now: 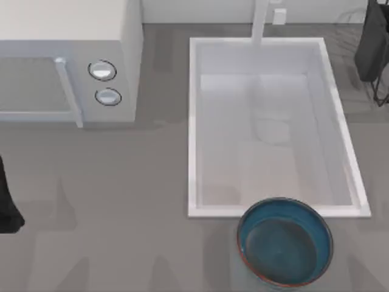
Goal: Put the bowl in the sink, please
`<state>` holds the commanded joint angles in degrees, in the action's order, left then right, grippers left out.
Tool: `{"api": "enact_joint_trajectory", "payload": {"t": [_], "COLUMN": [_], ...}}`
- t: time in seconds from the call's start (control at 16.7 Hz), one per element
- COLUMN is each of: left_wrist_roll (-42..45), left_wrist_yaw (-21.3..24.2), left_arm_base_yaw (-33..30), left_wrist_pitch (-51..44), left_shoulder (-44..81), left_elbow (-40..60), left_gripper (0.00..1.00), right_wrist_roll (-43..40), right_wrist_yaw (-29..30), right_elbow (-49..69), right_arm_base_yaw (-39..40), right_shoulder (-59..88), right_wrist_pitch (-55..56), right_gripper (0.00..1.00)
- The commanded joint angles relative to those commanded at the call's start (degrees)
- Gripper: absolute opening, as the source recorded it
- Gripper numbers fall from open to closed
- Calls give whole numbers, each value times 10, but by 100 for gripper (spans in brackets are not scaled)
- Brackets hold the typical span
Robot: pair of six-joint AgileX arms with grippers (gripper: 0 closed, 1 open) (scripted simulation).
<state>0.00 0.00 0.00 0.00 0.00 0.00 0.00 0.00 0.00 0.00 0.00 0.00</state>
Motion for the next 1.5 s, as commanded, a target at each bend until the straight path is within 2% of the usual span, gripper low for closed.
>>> {"api": "enact_joint_trajectory", "payload": {"t": [0.24,0.42,1.08,1.5], "left_wrist_roll": [0,0,0,0], "left_wrist_yaw": [0,0,0,0], "left_arm_base_yaw": [0,0,0,0], "left_wrist_pitch": [0,0,0,0], "left_shoulder": [0,0,0,0], "left_elbow": [0,0,0,0], "left_gripper": [100,100,100,100], "right_wrist_roll": [9,41,237,317], "right_wrist_yaw": [0,1,-4,-1], "right_elbow": [19,88,483,657], "right_arm_base_yaw": [9,41,232,311], "right_shoulder": [19,92,658,875], "right_wrist_pitch": [-18,-84,-502,-668], "right_gripper": [100,100,100,100]}}
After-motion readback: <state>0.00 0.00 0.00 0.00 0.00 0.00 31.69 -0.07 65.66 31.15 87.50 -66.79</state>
